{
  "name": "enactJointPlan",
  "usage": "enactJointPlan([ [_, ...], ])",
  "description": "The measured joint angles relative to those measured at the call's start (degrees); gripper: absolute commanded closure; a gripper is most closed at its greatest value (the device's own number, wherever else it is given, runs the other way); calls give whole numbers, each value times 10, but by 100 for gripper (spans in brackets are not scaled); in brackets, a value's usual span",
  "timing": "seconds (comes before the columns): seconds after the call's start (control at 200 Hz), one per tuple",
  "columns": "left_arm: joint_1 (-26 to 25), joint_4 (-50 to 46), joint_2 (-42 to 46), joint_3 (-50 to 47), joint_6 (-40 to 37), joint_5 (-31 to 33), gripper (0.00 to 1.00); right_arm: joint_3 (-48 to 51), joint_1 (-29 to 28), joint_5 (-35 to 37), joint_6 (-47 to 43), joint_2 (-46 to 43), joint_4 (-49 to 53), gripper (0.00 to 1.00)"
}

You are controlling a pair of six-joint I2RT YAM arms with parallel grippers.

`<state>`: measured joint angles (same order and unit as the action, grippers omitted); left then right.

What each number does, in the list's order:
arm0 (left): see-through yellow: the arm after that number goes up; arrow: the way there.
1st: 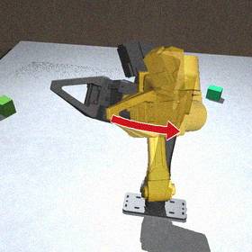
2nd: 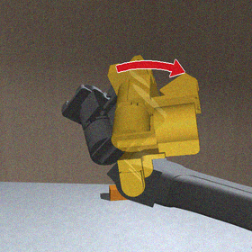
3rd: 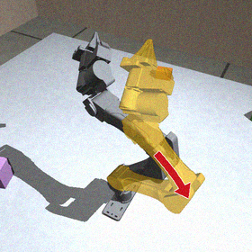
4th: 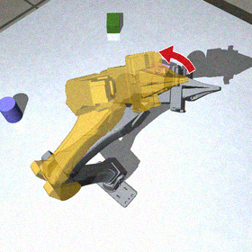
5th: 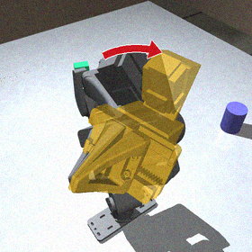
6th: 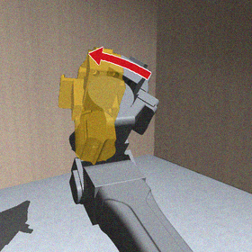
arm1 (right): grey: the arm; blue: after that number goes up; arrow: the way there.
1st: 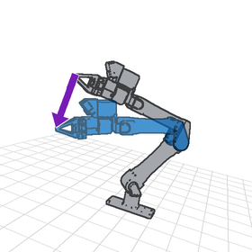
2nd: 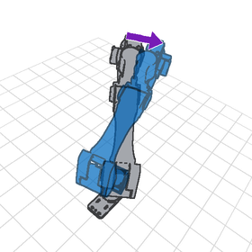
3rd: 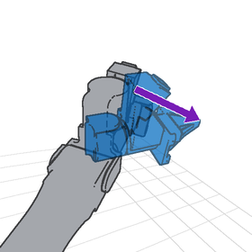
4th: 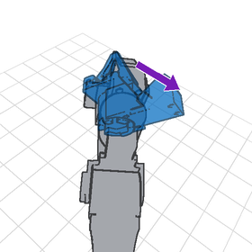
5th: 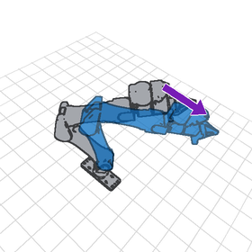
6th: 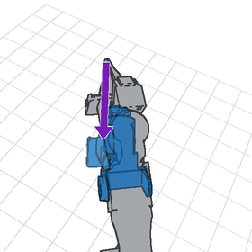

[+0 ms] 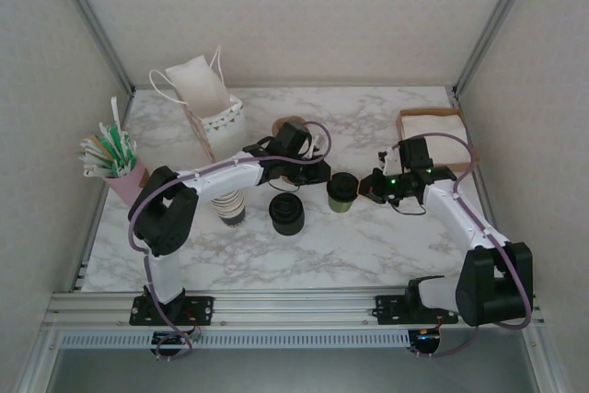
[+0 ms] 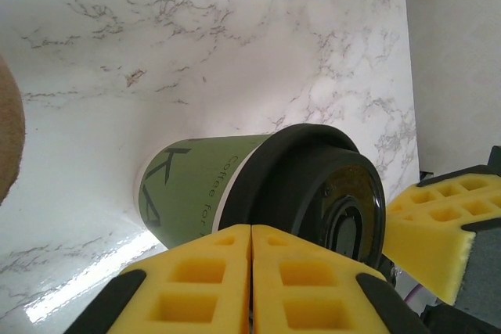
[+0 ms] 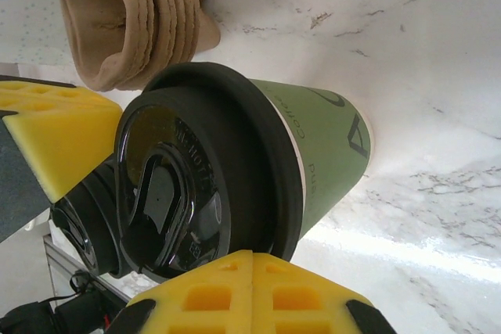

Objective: Pack the takeout coffee

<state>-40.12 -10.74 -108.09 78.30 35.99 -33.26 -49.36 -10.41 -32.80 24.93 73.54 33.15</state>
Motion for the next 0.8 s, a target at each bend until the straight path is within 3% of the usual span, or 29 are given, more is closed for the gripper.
enactJointPlan([
  [0.616, 5, 0, 0, 0, 0, 7, 91, 7, 0, -18, 0, 18, -36, 100],
  [0.801, 5, -17, 5, 5, 0, 12, 88, 2, 0, -10, -1, 14, -23, 83],
])
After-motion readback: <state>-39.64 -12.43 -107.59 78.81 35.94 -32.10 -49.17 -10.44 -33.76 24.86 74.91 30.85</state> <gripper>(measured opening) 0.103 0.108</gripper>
